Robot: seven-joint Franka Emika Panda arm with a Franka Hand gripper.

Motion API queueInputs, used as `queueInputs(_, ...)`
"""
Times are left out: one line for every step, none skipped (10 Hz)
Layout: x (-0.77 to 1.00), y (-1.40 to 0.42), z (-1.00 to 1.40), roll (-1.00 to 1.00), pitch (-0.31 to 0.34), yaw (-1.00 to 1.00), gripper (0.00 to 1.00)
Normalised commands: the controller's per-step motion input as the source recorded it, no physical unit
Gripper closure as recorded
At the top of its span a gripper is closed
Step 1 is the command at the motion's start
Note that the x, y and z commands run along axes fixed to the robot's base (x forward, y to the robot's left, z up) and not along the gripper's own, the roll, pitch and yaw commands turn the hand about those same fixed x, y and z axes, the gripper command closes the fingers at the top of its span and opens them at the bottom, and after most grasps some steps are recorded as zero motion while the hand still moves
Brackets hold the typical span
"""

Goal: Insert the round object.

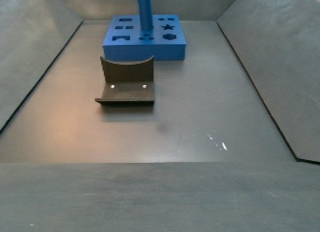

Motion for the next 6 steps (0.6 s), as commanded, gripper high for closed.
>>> queueInputs(0.0,0.11,-0.27,0.07,0.039,-0.06,1.0)
queueInputs(0.01,0.11,-0.24,0.05,0.037,-0.05,1.0)
queueInputs(0.0,0.13,-0.25,0.07,0.027,-0.02,1.0)
queueInputs(0.0,0.05,-0.19,0.0,0.0,0.0,1.0)
queueInputs(0.0,0.12,0.0,-0.12,-0.014,-0.03,1.0)
queueInputs(0.0,0.0,0.0,0.0,0.0,0.0,1.0)
